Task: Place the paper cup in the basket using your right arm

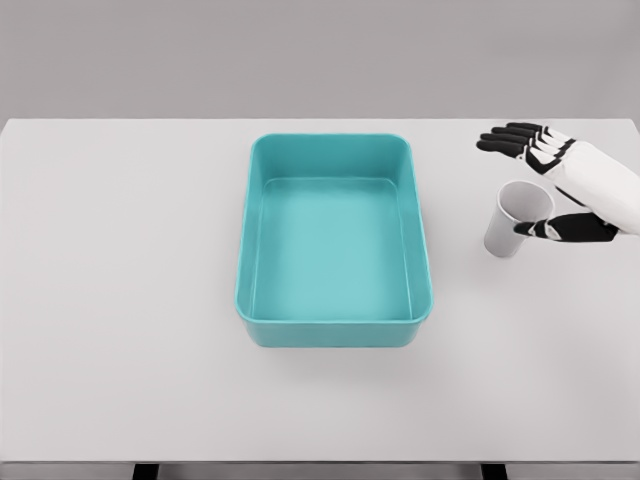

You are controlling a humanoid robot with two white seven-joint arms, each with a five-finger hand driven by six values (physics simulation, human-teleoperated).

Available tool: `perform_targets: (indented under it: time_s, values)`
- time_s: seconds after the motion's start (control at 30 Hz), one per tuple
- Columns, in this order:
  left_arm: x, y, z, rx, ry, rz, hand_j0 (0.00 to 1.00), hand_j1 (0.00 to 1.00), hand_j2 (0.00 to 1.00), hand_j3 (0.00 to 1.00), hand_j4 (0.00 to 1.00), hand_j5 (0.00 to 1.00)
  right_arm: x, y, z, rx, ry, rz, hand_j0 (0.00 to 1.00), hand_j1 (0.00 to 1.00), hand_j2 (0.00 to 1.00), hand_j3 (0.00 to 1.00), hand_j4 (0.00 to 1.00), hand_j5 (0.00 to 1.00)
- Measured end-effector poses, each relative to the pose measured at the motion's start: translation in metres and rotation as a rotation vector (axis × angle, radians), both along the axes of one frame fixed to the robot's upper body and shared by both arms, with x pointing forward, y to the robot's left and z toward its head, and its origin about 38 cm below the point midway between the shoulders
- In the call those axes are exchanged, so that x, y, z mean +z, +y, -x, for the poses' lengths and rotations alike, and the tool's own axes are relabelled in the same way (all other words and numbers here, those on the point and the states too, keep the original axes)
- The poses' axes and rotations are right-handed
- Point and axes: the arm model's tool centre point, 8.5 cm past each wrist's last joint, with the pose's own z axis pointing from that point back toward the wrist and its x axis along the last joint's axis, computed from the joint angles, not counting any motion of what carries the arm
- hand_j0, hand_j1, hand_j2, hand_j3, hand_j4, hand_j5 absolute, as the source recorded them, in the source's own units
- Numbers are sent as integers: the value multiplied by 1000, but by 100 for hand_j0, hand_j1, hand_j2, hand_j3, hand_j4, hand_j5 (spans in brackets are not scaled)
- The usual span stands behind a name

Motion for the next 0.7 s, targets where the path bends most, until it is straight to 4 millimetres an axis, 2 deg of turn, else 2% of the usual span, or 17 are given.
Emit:
perform_targets:
  time_s: [0.13, 0.27, 0.47, 0.7]
  values:
    - [0, 0, 0, 0, 0, 0, 100, 100, 100, 100, 100, 100, 8, -13, 0, -32, 39, -43, 100, 100, 100, 100, 100, 100]
    - [0, 0, 0, 0, 0, 0, 100, 100, 100, 100, 100, 100, 7, -34, -10, -85, 191, -230, 100, 100, 100, 100, 100, 100]
    - [0, 0, 0, 0, 0, 0, 100, 100, 100, 100, 100, 100, -17, -56, -23, -226, 424, -432, 100, 100, 100, 100, 100, 100]
    - [0, 0, 0, 0, 0, 0, 100, 100, 100, 100, 100, 100, -59, -78, -23, -324, 517, -718, 100, 100, 100, 100, 100, 100]
